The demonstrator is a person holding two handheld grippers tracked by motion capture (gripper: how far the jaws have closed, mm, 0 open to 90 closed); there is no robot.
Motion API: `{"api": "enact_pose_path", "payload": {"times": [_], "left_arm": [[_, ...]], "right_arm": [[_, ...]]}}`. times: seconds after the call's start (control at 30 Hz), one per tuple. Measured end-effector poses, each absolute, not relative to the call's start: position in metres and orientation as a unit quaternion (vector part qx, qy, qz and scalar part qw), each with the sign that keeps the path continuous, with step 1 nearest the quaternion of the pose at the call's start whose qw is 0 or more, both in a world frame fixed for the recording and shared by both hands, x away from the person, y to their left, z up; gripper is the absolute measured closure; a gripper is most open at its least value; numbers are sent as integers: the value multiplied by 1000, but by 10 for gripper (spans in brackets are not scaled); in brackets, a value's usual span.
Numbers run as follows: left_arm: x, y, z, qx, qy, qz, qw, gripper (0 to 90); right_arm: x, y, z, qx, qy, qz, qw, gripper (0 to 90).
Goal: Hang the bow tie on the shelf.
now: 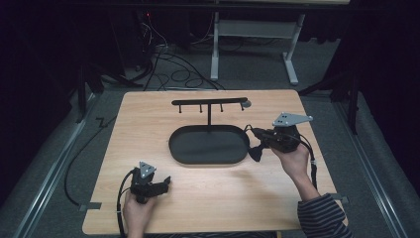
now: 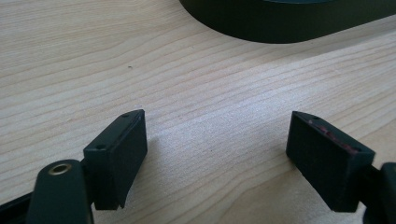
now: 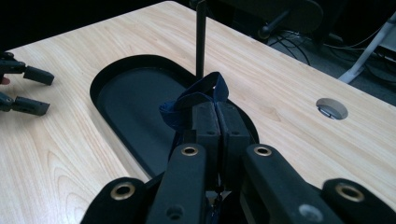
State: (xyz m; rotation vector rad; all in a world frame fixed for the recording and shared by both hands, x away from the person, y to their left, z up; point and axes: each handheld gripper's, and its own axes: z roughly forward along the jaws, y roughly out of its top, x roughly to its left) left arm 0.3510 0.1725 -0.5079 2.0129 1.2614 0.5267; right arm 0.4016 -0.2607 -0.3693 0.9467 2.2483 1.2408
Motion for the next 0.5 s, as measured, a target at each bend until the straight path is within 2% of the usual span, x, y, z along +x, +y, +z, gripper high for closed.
{"api": "enact_pose_path", "payload": {"times": [0.5], "left_arm": [[351,172,-508,776,486,203,347,208]], "right_arm": [[418,-255,-352,340,799,450,210,900]]}}
